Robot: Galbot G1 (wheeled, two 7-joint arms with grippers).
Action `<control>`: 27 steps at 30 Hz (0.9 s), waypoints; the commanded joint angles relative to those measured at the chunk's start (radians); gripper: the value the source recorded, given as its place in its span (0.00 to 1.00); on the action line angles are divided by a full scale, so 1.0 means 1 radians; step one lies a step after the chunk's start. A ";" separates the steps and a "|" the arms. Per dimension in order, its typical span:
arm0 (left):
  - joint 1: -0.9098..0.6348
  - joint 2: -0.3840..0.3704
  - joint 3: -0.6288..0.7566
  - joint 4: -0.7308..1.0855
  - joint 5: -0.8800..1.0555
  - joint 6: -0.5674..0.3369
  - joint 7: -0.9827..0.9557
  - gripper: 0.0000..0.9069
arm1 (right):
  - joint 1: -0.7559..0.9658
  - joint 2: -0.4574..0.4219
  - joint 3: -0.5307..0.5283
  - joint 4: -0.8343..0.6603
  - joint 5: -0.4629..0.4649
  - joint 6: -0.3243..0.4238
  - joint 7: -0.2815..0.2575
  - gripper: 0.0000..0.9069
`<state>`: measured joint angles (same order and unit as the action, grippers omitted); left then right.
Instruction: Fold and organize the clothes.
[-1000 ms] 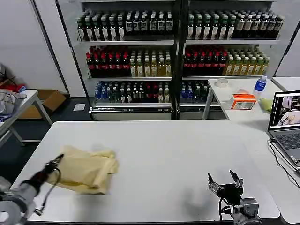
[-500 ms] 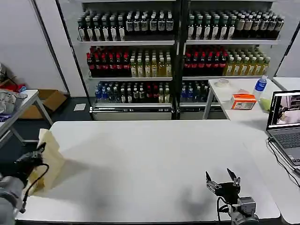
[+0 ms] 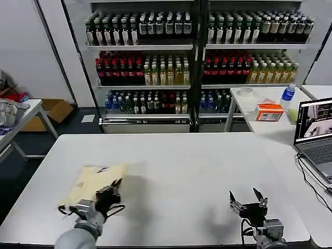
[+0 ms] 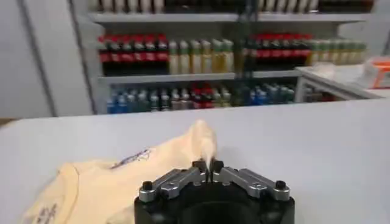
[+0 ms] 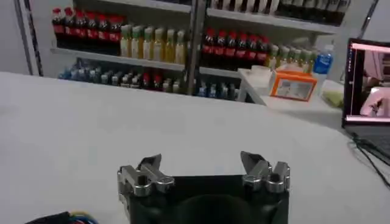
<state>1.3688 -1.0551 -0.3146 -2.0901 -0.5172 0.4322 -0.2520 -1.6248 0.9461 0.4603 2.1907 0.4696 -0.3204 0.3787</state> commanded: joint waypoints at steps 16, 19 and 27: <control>-0.420 -0.215 0.356 0.251 -0.201 0.007 -0.086 0.86 | 0.000 0.012 0.010 0.017 -0.008 -0.001 0.000 1.00; -0.417 -0.221 0.355 0.256 -0.208 -0.065 -0.048 1.00 | 0.009 0.005 0.012 0.017 -0.008 0.020 -0.011 1.00; -0.274 -0.165 0.261 0.109 -0.196 -0.186 -0.014 1.00 | 0.039 -0.010 -0.001 0.028 -0.013 0.111 -0.082 1.00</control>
<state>1.0231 -1.2383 -0.0140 -1.8850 -0.6961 0.3660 -0.2976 -1.6074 0.9437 0.4699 2.2128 0.4618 -0.2884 0.3538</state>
